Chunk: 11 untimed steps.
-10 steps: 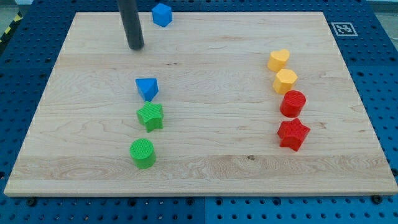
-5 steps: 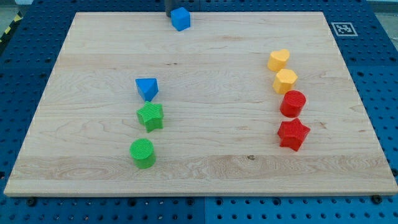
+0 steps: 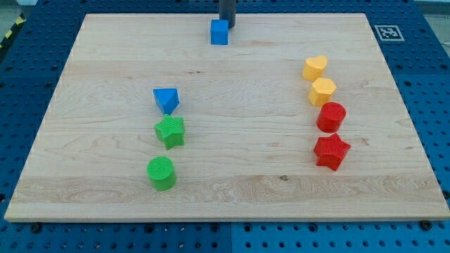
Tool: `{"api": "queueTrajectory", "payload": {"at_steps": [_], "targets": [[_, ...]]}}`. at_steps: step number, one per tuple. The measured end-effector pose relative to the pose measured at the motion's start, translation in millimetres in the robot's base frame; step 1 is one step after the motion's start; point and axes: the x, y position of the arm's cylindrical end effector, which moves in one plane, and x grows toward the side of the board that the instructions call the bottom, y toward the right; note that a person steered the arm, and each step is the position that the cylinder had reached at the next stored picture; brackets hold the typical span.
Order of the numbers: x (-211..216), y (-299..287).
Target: Push the blue cube to the blue triangle
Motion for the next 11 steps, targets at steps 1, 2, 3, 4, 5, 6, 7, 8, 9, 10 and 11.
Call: {"api": "queueTrajectory", "payload": {"at_steps": [1, 2, 3, 4, 5, 6, 7, 8, 9, 10, 11], "targets": [[18.8, 0.0], [50.9, -3.8], [75.0, -20.1], [82.3, -39.2], [76.5, -60.0], [76.2, -83.4], [75.5, -98.0], [59.4, -104.8], [54.4, -112.9], [59.5, -119.6], [65.5, -121.1]]}}
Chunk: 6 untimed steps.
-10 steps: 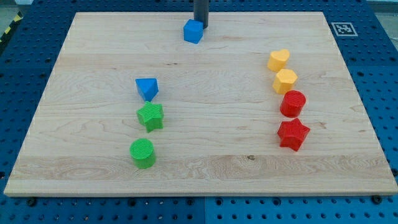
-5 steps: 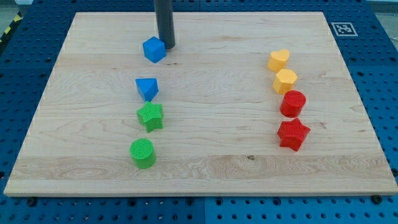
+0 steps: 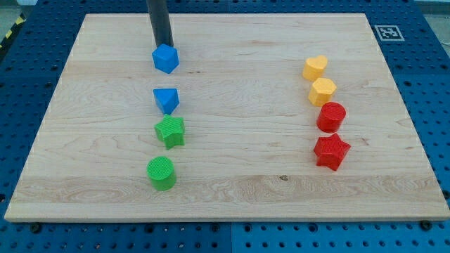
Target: Push the blue cube to the blue triangle
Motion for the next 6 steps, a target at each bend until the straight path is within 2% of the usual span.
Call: {"api": "queueTrajectory", "payload": {"at_steps": [6], "targets": [[40.4, 5.6]]}}
